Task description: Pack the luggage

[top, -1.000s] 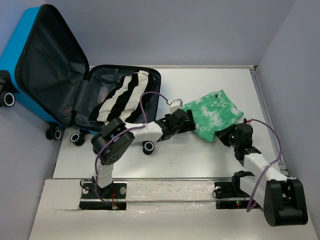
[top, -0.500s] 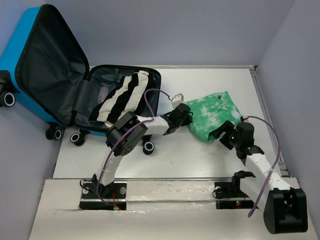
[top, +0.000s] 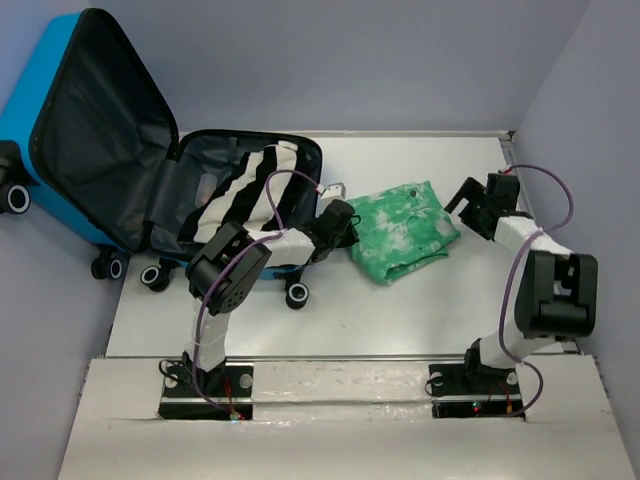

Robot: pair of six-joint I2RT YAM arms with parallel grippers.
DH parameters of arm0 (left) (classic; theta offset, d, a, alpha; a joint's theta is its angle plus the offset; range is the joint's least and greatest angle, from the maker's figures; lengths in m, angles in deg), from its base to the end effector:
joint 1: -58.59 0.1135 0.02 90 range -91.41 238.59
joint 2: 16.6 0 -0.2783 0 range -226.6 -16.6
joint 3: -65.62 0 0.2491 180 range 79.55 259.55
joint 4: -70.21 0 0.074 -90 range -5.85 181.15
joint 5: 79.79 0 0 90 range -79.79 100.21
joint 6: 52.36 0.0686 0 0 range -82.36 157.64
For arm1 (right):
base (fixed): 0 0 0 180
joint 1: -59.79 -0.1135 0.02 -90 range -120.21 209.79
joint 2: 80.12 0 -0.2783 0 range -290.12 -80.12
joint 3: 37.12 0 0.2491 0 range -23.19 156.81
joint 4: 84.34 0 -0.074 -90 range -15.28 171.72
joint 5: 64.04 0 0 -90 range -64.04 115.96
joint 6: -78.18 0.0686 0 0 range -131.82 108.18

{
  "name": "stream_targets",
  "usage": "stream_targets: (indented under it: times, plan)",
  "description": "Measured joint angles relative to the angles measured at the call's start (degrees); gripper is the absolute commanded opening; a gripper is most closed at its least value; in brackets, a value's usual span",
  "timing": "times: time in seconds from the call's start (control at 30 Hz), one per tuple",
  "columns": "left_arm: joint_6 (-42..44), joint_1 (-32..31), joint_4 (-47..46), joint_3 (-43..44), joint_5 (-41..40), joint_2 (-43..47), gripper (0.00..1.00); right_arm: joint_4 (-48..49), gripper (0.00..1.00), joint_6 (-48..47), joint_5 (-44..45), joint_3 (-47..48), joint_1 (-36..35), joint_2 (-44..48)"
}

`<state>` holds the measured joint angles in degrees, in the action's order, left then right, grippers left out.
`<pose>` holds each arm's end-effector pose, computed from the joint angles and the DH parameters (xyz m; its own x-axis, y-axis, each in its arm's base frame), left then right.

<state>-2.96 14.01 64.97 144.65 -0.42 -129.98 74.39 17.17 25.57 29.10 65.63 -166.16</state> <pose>0.3363 -0.3136 0.1596 -0.6373 -0.2699 -0.7218 0.2111 0.8396 -0.5004 0.3409 -0.0344 0.2130 -0.5251 0.5409 -0.6571 0.4014 0.8382 0.3692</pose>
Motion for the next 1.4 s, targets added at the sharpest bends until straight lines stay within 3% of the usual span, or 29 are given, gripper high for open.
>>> stream_targets:
  times: [0.13,0.33,0.53,0.6,0.63,0.73,0.83,1.03,1.2,1.4]
  plan:
    - [2.21,0.57,-0.22,0.0,1.57,0.0,0.06,-0.02,1.0,-2.6,-8.07,2.14,3.72,-11.04]
    - [3.65,1.09,-0.39,0.0,3.21,-0.02,0.06,7.06,0.98,-3.58,-26.69,3.17,3.39,-15.87]
    - [4.63,1.25,-0.31,0.15,3.65,-0.17,0.06,14.32,0.9,-1.81,-35.5,1.53,0.74,-18.23]
    - [5.05,1.62,-0.22,0.15,3.48,-0.2,0.06,16.94,0.76,-1.14,-35.98,1.51,-0.66,-19.19]
    - [5.22,1.92,-0.2,0.15,3.39,-0.22,0.06,18.64,0.59,-0.68,-36.2,1.53,-1.46,-20.0]
    - [5.73,2.47,-0.09,0.31,3.06,-0.35,0.06,22.49,0.25,1.7,-36.92,1.05,-3.37,-22.16]
    - [6.49,2.64,0.9,1.31,2.8,-0.55,0.06,25.88,0.07,4.9,-36.65,-1.18,-3.76,-22.67]
    - [6.93,2.58,3.61,3.15,3.39,-0.55,0.06,25.18,0.07,8.07,-35.36,-3.23,-4.33,-17.35]
    - [7.17,1.55,6.86,5.42,4.85,1.4,0.06,22.29,0.07,9.88,-35.36,-3.69,-5.7,-6.71]
    - [9.29,2.21,13.03,10.45,5.57,13.2,0.06,15.21,0.07,8.94,-30.12,2.82,-11.41,3.89]
